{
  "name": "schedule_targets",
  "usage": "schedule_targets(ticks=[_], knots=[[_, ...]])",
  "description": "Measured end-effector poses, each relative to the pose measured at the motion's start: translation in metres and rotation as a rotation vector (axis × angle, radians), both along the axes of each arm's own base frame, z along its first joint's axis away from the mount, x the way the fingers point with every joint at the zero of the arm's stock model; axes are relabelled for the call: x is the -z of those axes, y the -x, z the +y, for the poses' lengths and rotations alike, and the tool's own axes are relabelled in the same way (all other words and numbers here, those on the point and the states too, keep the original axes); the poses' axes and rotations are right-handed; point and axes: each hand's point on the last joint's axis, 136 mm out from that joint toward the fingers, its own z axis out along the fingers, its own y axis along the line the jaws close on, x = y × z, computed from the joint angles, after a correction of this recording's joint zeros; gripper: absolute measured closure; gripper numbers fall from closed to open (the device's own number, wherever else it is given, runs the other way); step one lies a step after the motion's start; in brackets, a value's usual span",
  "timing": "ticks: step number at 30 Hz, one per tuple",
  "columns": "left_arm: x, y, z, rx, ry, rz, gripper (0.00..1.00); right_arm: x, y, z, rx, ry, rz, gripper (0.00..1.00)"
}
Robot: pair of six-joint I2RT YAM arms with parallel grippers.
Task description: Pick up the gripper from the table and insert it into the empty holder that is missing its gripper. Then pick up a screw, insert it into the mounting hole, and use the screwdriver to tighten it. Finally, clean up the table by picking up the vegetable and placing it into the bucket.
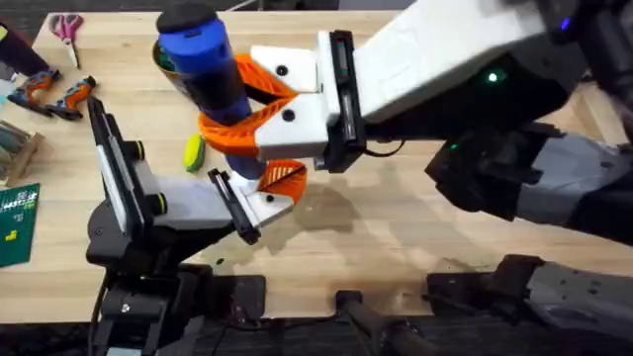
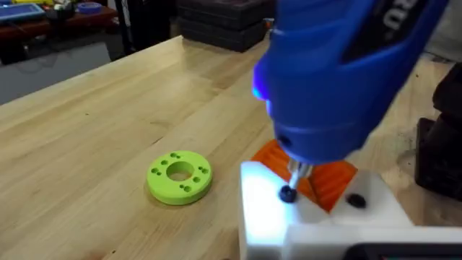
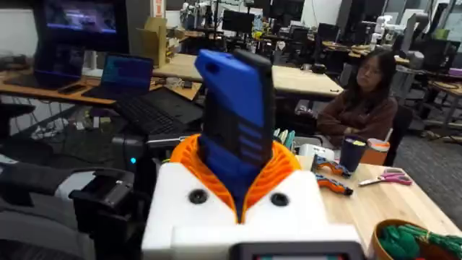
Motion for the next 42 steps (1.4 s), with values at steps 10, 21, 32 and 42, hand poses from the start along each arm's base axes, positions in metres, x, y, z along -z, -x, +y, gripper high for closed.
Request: schedule_targets(ticks=[10,21,32,42], knots=[[0.001,0.000,0.000,0.000,0.000,0.005,0.997,0.009,-0.006,0.005,0.007,0.015,0.017,0.976],[0.001,0.000,0.000,-0.001,0.000,0.005,0.997,0.010,-0.006,0.005,0.007,0.017,0.019,0.976],[0.001,0.000,0.000,0.000,0.000,0.004,0.997,-0.020,-0.001,0.000,0.005,-0.109,-0.101,0.976],[0.001,0.000,0.000,0.000,0.000,0.004,0.997,-0.031,-0.035,-0.002,-0.008,0.062,-0.033,0.976]])
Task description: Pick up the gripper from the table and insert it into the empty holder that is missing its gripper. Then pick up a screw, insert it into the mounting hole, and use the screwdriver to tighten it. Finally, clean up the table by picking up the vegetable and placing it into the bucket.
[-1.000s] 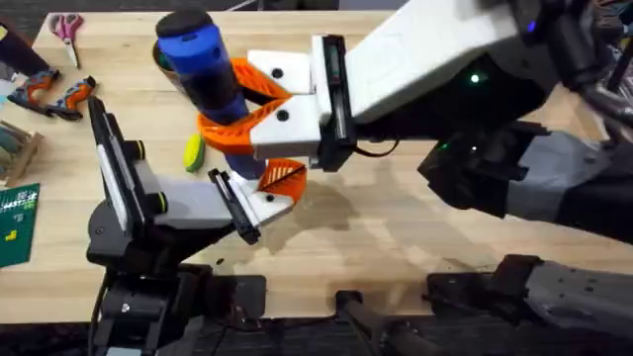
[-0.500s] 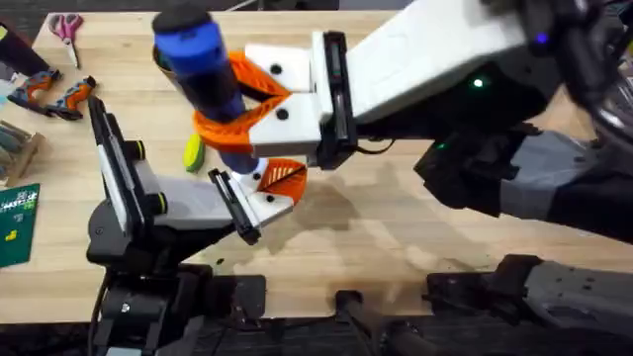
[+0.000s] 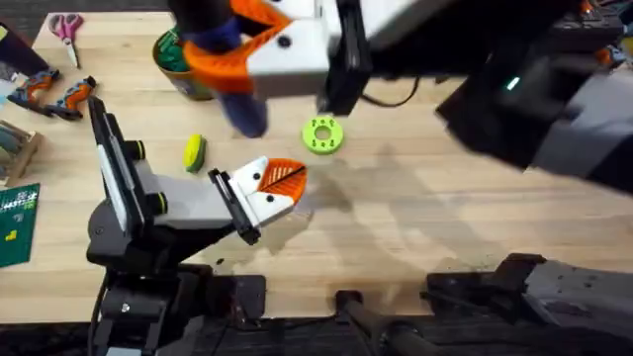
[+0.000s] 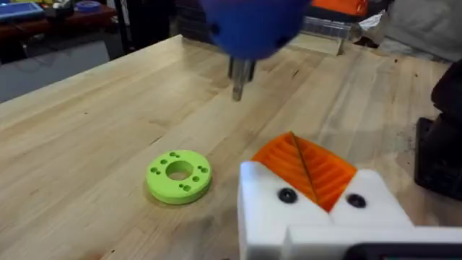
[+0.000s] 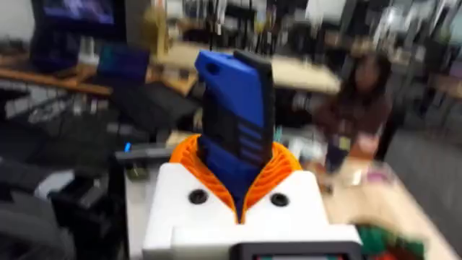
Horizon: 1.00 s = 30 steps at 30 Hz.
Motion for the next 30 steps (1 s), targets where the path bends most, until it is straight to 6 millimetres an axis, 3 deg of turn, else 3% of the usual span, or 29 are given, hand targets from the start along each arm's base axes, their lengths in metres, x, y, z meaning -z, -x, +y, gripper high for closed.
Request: schedule_targets(ticks=[6,14,22,25,30], knots=[[0.000,0.000,0.000,0.000,0.000,0.000,0.997,0.039,-0.049,-0.033,0.109,0.224,0.098,0.976],[0.000,0.000,0.000,0.000,0.000,0.000,0.997,0.080,-0.118,-0.112,0.369,0.364,0.071,0.976],[0.000,0.000,0.000,0.000,0.000,0.000,0.997,0.114,-0.174,-0.186,0.667,0.598,-0.161,0.976],[0.000,0.000,0.000,0.000,0.000,0.000,0.997,0.131,-0.192,-0.203,0.731,0.717,-0.256,0.976],[0.000,0.000,0.000,0.000,0.000,-0.001,0.997,0.178,-0.216,-0.222,0.733,0.938,-0.392,0.976]])
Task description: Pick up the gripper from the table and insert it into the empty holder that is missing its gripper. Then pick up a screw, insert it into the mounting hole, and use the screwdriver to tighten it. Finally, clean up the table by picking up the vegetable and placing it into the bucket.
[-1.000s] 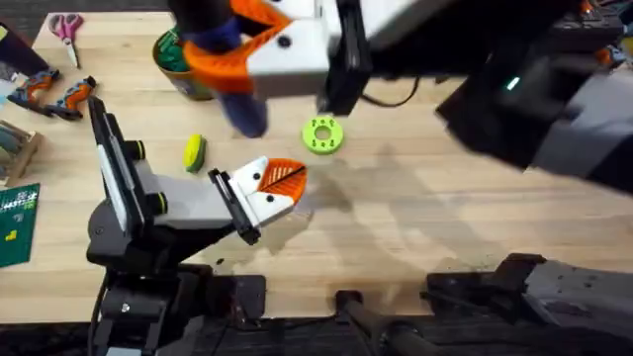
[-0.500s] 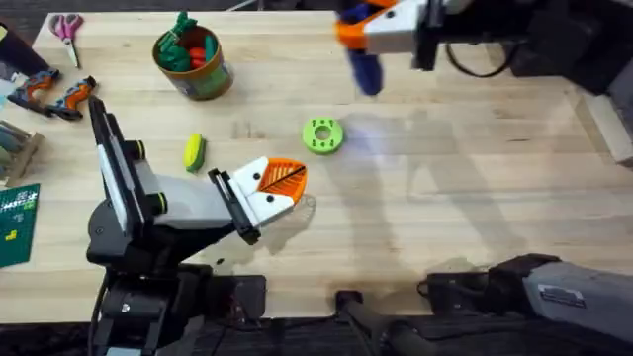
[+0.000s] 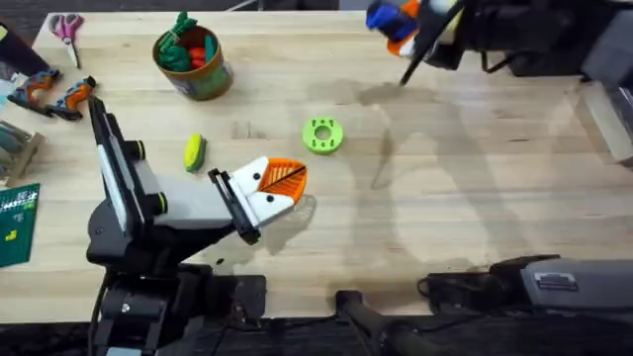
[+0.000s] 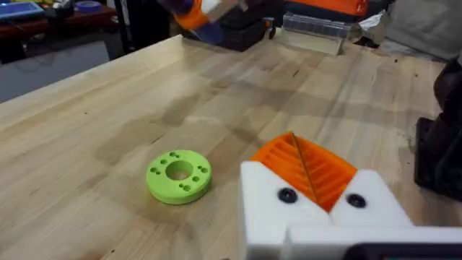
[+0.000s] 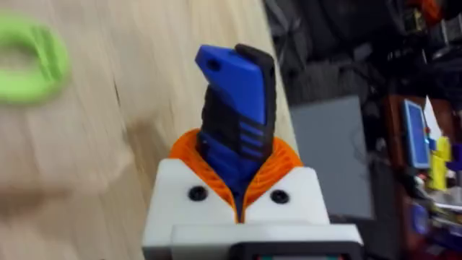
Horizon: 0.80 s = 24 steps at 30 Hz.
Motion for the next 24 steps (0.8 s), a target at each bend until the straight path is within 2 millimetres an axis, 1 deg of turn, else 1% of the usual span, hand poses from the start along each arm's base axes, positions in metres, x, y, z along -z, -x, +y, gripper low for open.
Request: schedule_targets(ticks=[2,6,11,19,21,24], knots=[[0.000,0.000,0.000,0.000,0.000,0.000,0.997,0.020,-0.007,-0.005,-0.018,0.088,-0.003,0.976],[0.000,0.000,0.000,0.000,0.000,0.000,0.997,0.059,-0.014,-0.013,-0.040,0.203,0.028,0.976],[0.000,0.000,0.000,0.000,0.000,0.000,0.997,0.095,-0.018,-0.019,-0.068,0.285,0.074,0.976],[0.000,0.000,0.000,0.000,0.000,0.000,0.997,0.138,-0.017,-0.022,-0.106,0.344,0.142,0.976],[0.000,0.000,0.000,0.000,0.000,0.000,0.997,0.144,-0.018,-0.024,-0.108,0.360,0.150,0.976],[0.000,0.000,0.000,0.000,0.000,0.000,0.997,0.147,-0.021,-0.025,-0.110,0.373,0.147,0.976]])
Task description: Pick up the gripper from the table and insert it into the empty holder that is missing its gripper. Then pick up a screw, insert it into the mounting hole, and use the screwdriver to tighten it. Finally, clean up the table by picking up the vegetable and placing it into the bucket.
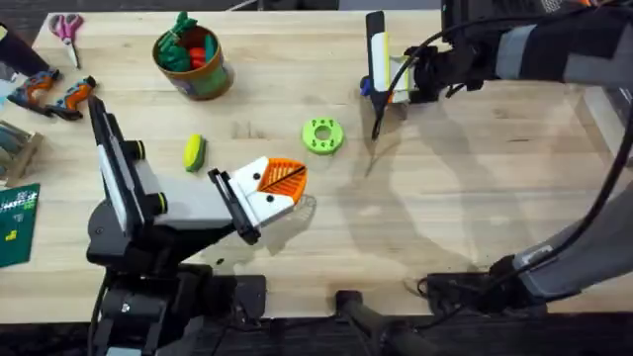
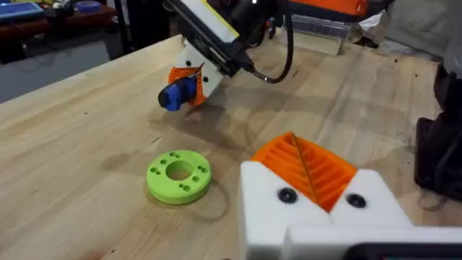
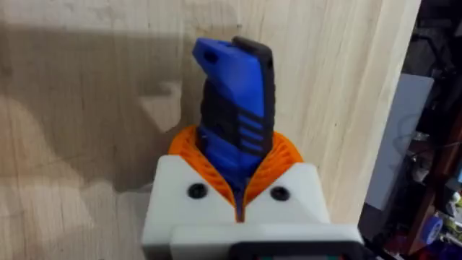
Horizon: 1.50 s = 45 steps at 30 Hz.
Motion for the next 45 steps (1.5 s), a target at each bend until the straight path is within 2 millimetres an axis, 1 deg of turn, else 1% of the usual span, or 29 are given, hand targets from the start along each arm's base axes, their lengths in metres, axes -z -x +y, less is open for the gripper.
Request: schedule_targets(ticks=[2,3,4,6,8,9,10,13,15,17,19,22,24,28,29,31,33,34,35,37,40,43,45], knots=[[0.000,0.000,0.000,0.000,0.000,0.000,0.997,0.000,-0.001,0.000,0.000,0.000,-0.001,0.966],[0.000,0.000,0.000,0.000,0.000,0.000,0.997,0.000,0.000,0.000,0.003,0.000,0.002,0.889],[0.000,0.000,0.000,0.000,0.000,0.000,0.997,0.000,0.000,0.000,0.006,-0.001,0.006,0.730],[0.000,0.000,0.000,0.000,0.000,0.000,0.997,0.000,0.000,0.000,0.024,-0.012,0.014,0.457],[0.000,0.000,0.000,0.000,0.000,0.000,0.997,-0.004,-0.003,0.000,0.050,-0.031,0.015,0.174],[0.000,0.000,0.000,0.000,0.000,0.000,0.997,-0.007,-0.003,0.000,0.061,-0.038,0.018,0.050],[0.000,0.000,0.000,0.000,0.000,0.000,0.997,-0.010,0.001,0.000,0.074,-0.045,0.034,0.019],[0.000,0.000,0.000,0.000,0.000,0.000,0.997,-0.013,0.012,-0.002,0.120,-0.066,0.090,0.009],[0.000,0.000,0.000,0.000,0.000,0.000,0.997,-0.018,0.017,-0.003,0.165,-0.092,0.114,0.009],[0.000,0.000,0.000,0.000,0.000,0.000,0.997,-0.030,0.021,-0.004,0.231,-0.135,0.133,0.009],[0.000,0.000,0.000,0.000,0.000,0.000,0.997,-0.047,0.025,-0.004,0.303,-0.189,0.140,0.009],[0.000,0.000,0.000,0.000,0.000,0.000,0.997,-0.081,0.032,-0.005,0.423,-0.294,0.137,0.007],[0.000,0.000,0.000,0.000,0.000,0.000,0.997,-0.107,0.041,-0.006,0.509,-0.378,0.136,0.008],[0.000,0.000,0.000,0.000,0.000,0.000,0.996,-0.145,0.062,-0.009,0.679,-0.541,0.174,0.008],[0.000,0.000,0.000,0.000,-0.003,-0.006,0.900,-0.151,0.067,-0.010,0.724,-0.581,0.191,0.008],[0.000,0.000,0.000,0.000,-0.003,-0.006,0.588,-0.157,0.081,-0.012,0.831,-0.653,0.252,0.008],[0.000,0.000,0.000,0.000,-0.003,-0.006,0.263,-0.157,0.096,-0.014,0.941,-0.705,0.328,0.008],[0.000,0.000,0.000,0.000,-0.003,-0.006,0.119,-0.156,0.106,-0.016,1.008,-0.730,0.376,0.008],[0.000,0.000,0.000,0.000,-0.003,-0.006,0.041,-0.155,0.116,-0.017,1.076,-0.753,0.423,0.008],[-0.001,-0.001,0.000,-0.004,-0.004,-0.012,0.017,-0.155,0.132,-0.020,1.175,-0.783,0.488,0.008],[-0.001,-0.004,0.002,-0.024,0.000,-0.005,0.015,-0.160,0.154,-0.023,1.270,-0.820,0.542,0.007],[-0.001,-0.011,0.009,-0.094,0.036,0.085,0.015,-0.168,0.170,-0.025,1.310,-0.849,0.556,0.008],[0.001,-0.014,0.016,-0.163,0.053,0.195,0.015,-0.172,0.180,-0.027,1.323,-0.863,0.559,0.008]])
